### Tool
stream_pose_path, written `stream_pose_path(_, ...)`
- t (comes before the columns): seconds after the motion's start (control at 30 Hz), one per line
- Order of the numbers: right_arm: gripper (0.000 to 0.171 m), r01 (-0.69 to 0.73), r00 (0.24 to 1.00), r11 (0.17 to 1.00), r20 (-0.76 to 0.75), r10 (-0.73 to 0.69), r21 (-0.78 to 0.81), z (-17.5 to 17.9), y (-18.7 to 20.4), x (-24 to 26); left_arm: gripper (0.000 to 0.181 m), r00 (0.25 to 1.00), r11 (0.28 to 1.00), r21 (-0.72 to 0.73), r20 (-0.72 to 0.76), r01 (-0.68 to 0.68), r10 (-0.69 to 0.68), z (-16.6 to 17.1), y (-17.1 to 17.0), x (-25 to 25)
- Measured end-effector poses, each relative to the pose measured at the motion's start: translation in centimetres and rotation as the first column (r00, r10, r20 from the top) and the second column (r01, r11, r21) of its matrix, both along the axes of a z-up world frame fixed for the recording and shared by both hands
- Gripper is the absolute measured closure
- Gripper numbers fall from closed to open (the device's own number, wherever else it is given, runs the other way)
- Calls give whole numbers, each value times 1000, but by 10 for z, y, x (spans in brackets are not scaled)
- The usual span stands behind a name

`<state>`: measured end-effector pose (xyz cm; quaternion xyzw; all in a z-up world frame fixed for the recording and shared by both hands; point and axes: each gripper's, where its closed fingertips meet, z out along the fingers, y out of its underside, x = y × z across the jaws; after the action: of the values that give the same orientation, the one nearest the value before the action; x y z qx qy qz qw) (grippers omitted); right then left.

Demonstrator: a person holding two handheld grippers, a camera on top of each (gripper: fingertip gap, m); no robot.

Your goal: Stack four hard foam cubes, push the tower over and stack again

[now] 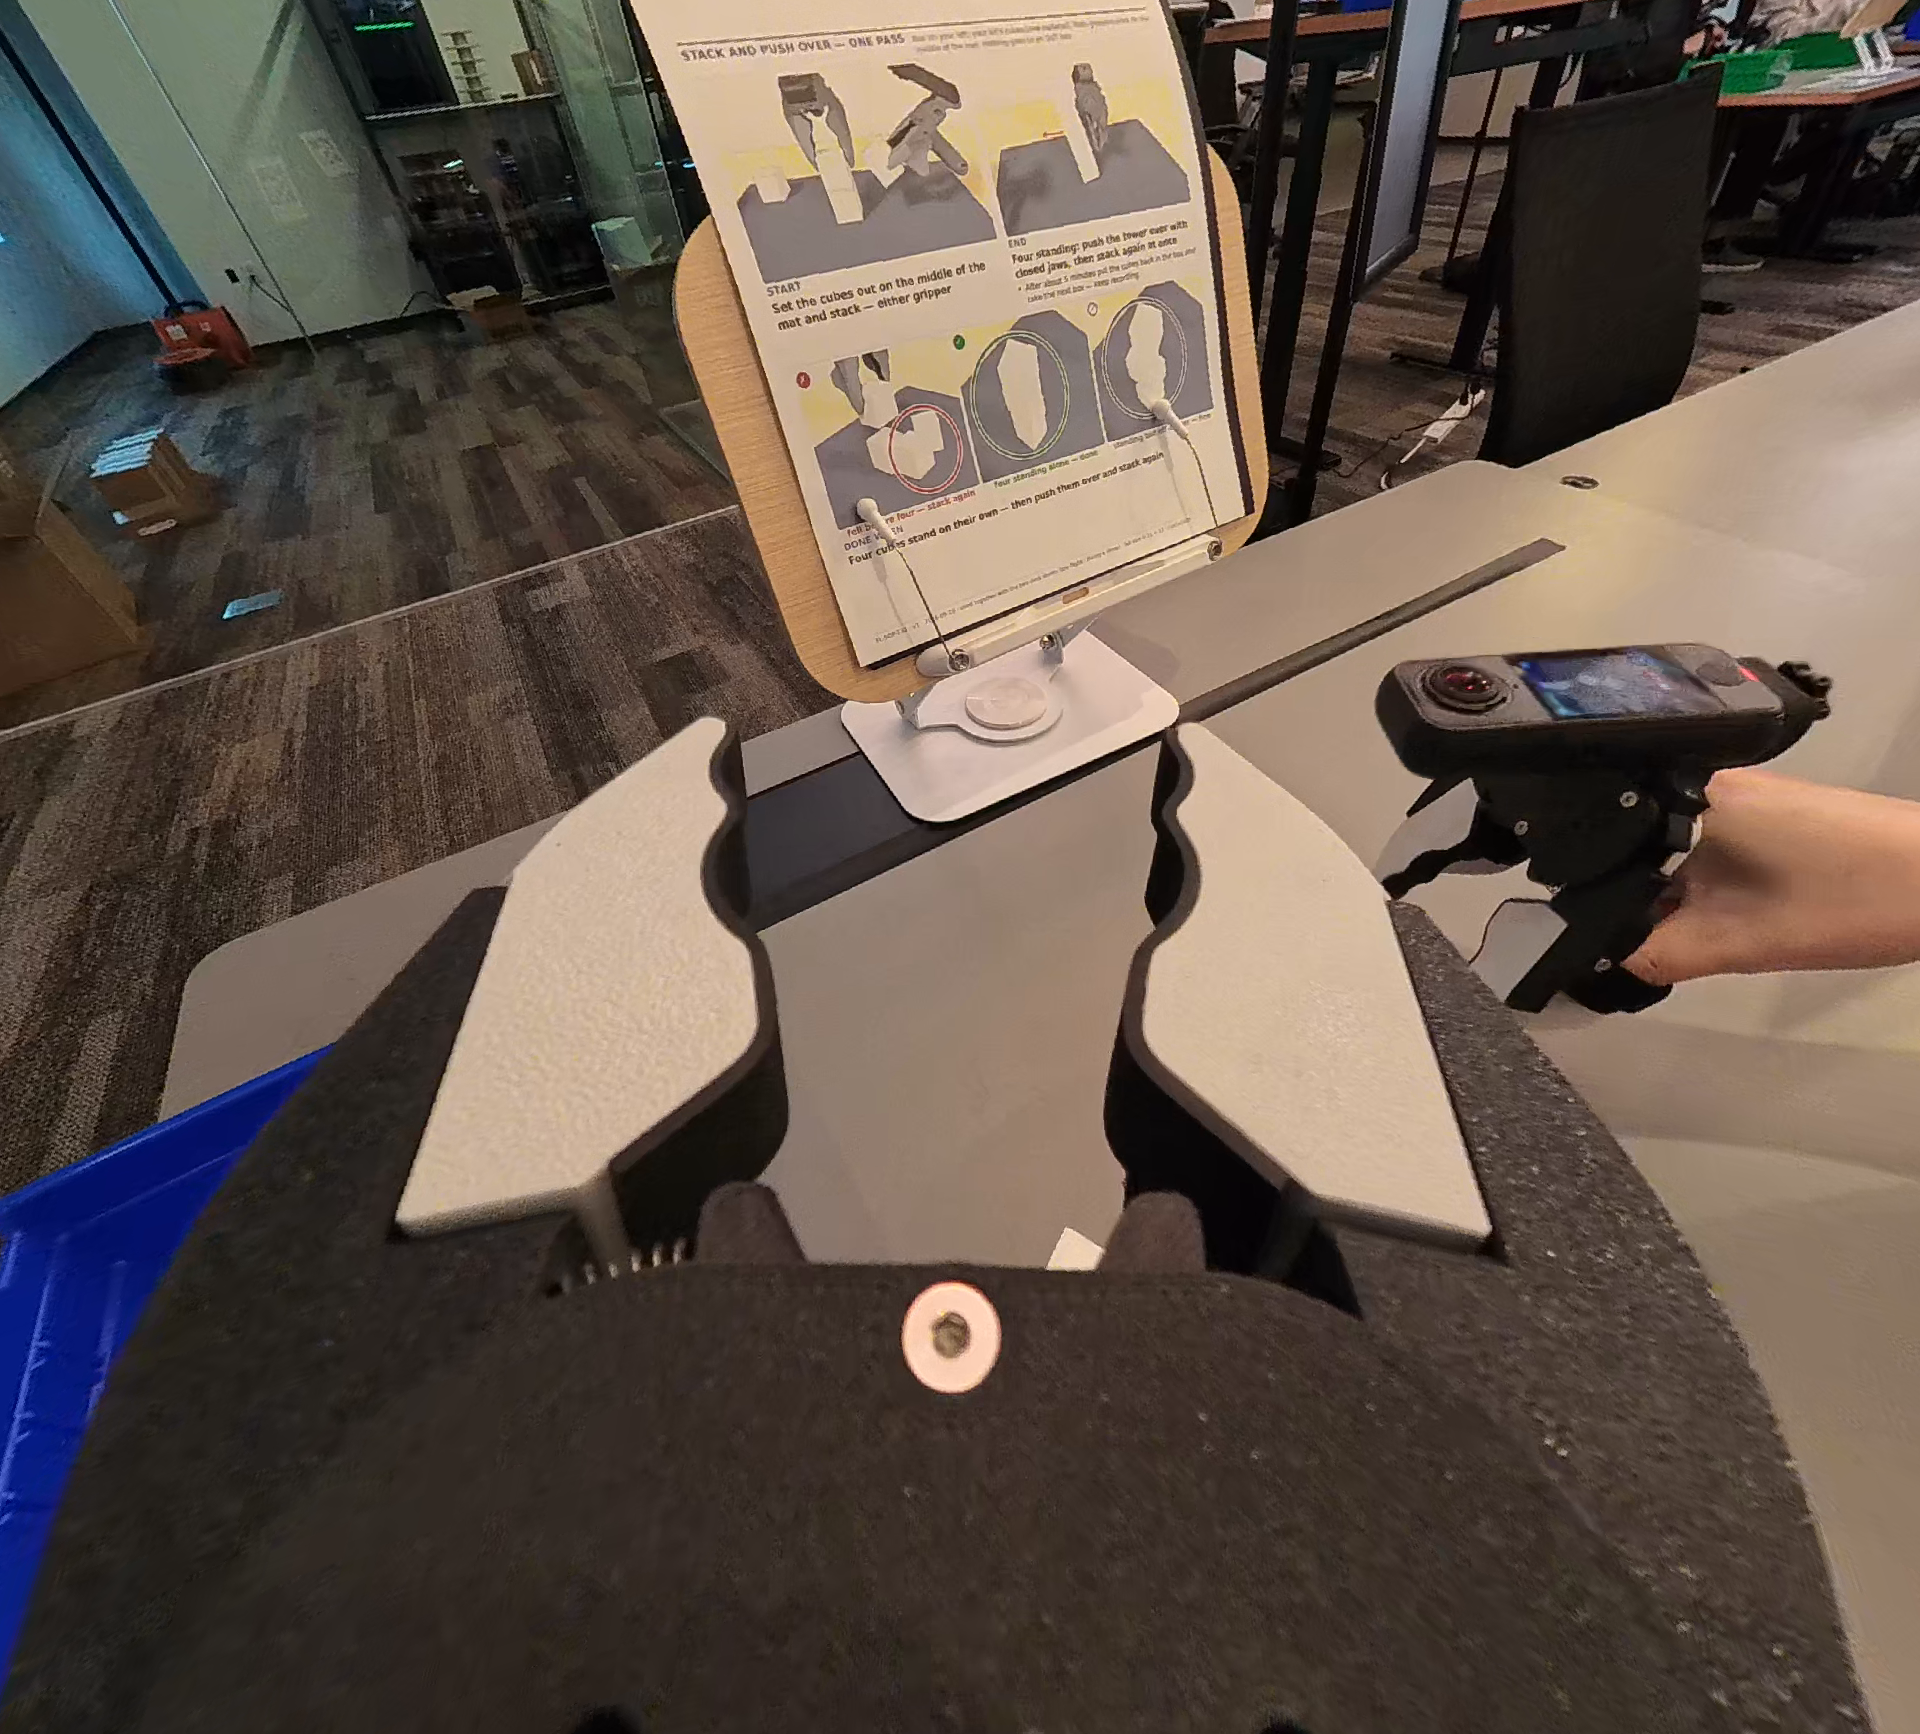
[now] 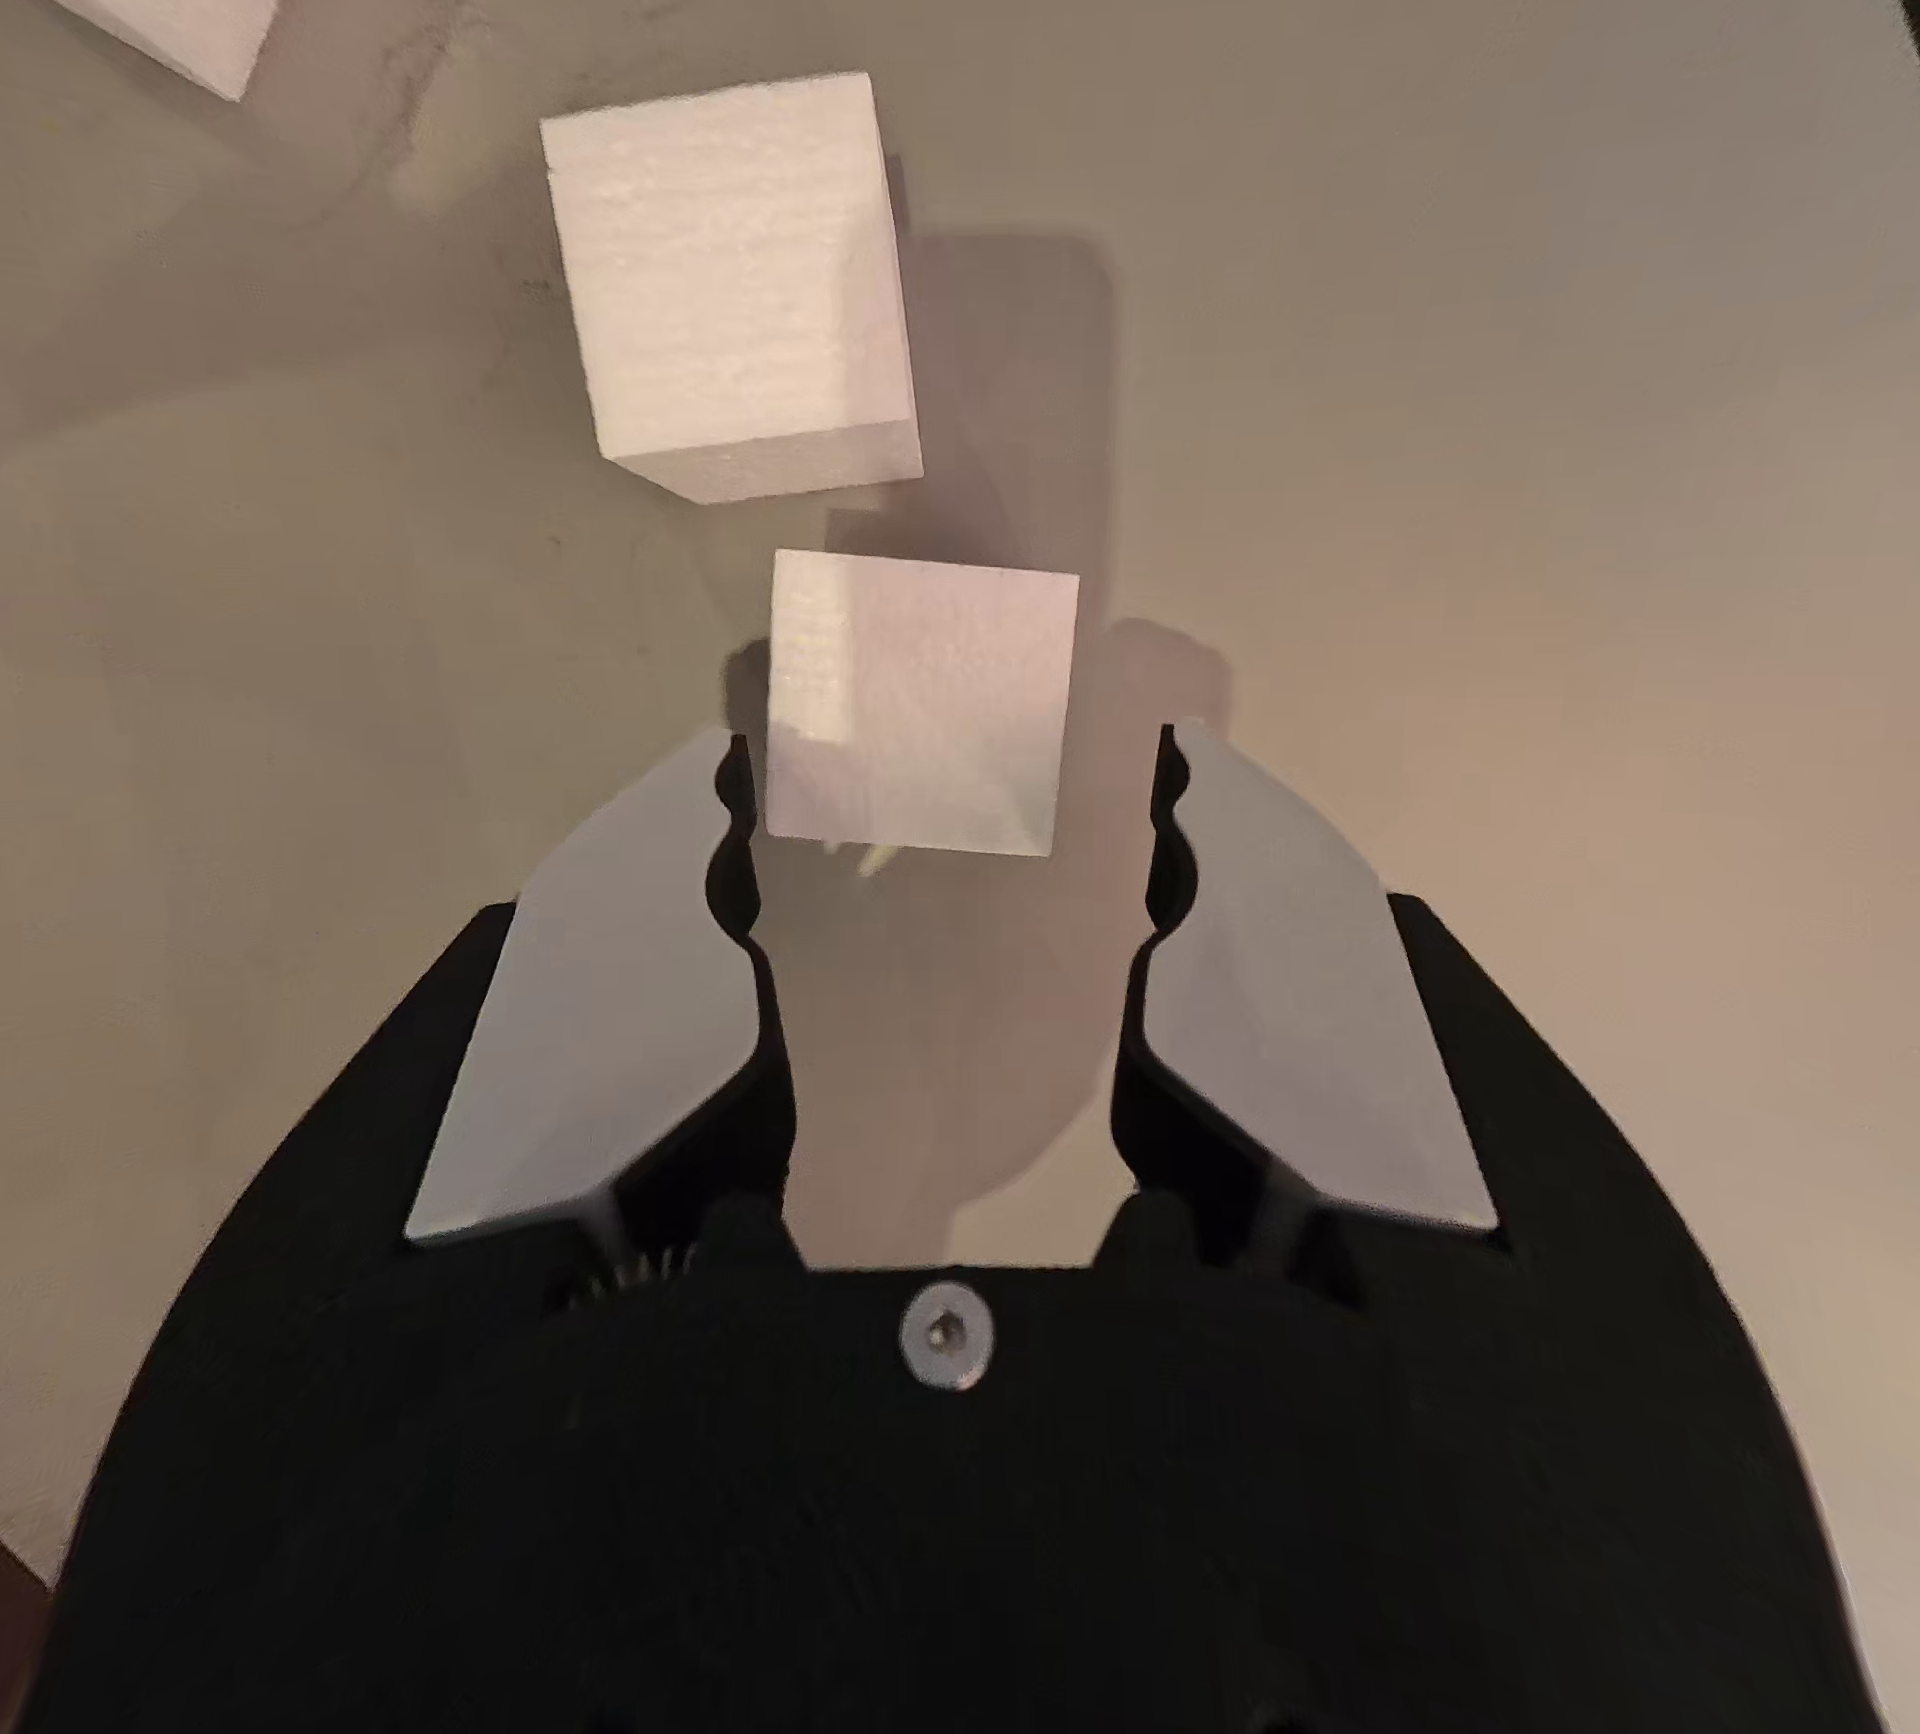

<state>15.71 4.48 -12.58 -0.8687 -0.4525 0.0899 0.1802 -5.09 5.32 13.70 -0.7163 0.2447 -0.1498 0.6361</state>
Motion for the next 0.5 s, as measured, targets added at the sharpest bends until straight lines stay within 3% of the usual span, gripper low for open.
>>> stream_pose_path(0.13,115,-28,1000,998,-11,27,-56,-3,-7,-2,106,1000,1000,2,5,0,0,1,0,-1)
stream_pose_path(0.2,115,-36,999,996,-13,35,-83,2,-11,1,106,1000,1000,2,8,0,0,2,-1,-2)
stream_pose_path(0.43,115,-120,951,992,-285,123,29,72,-4,-32,106,999,1000,7,35,-18,18,6,-1,-12)
stream_pose_path(0.5,115,-136,949,990,-282,142,40,76,0,-43,106,999,1000,9,34,-21,21,6,-2,-14)
